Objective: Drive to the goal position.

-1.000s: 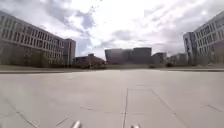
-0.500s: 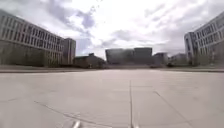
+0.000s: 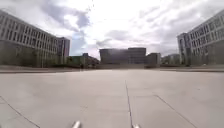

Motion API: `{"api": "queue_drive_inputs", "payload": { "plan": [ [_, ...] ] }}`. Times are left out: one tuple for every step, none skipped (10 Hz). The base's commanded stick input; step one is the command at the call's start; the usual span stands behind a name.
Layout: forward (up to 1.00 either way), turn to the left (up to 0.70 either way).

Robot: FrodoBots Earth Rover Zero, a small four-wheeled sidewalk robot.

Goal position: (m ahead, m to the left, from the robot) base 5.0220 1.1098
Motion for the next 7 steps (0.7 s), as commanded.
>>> {"api": "queue_drive_inputs", "payload": {
  "plan": [
    [0.7,0.0],
    [0.7,0.0],
    [0.7,-0.09],
    [0.7,-0.12],
    [0.7,-0.05],
    [0.7,-0.03],
    [0.7,-0.01]
  ]
}}
